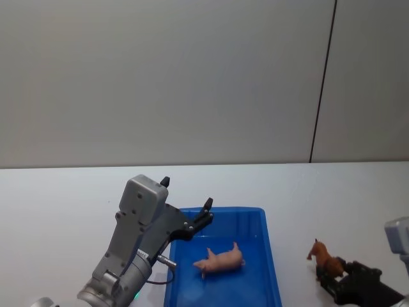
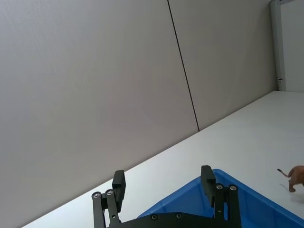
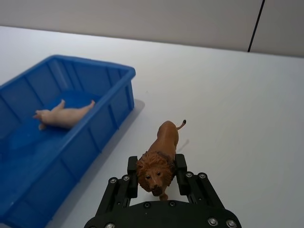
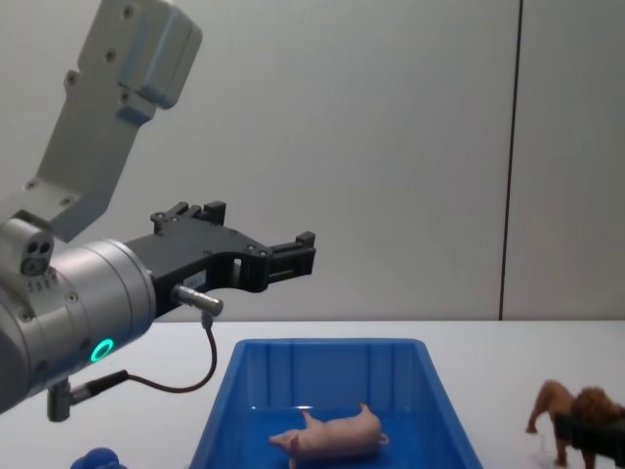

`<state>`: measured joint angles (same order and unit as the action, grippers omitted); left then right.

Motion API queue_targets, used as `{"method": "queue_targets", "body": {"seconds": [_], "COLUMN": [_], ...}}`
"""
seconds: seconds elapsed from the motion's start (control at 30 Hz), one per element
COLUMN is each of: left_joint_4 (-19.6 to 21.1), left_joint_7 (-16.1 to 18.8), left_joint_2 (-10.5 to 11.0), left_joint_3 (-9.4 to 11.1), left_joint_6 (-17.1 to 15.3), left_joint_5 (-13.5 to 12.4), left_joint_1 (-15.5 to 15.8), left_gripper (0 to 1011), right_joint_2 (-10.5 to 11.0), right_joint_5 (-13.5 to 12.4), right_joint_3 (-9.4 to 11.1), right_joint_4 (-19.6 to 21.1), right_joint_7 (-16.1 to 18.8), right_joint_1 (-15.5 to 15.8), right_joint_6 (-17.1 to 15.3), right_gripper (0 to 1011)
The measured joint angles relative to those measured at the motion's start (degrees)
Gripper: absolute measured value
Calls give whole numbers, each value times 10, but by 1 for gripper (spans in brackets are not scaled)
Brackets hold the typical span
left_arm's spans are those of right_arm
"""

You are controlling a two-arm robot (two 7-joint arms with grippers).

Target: Pick up the two dolls from the table and place them into the box.

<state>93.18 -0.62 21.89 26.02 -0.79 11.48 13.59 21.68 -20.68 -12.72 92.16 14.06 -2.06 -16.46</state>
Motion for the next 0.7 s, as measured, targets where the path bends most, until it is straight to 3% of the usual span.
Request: {"method": "queue_targets", "body": {"seconds": [0.33, 0.7], "left_joint_4": [0, 0], "left_joint_7": [0, 0], "left_joint_2": [0, 0], "left_joint_3": [0, 0], "left_joint_6": [0, 0], "left_joint_5": [0, 0], "left_joint_1": [0, 0], "left_gripper": [1002, 1002], "right_joint_2": [-4, -26], "right_joint_5": [12, 23], "right_joint_3": [-2, -18], "right_joint_4": [27, 44], "right_joint_7": [31, 87], "right_joint_1": [-17, -52], "right_joint_6": [24, 19], "right_gripper": [441, 440]}}
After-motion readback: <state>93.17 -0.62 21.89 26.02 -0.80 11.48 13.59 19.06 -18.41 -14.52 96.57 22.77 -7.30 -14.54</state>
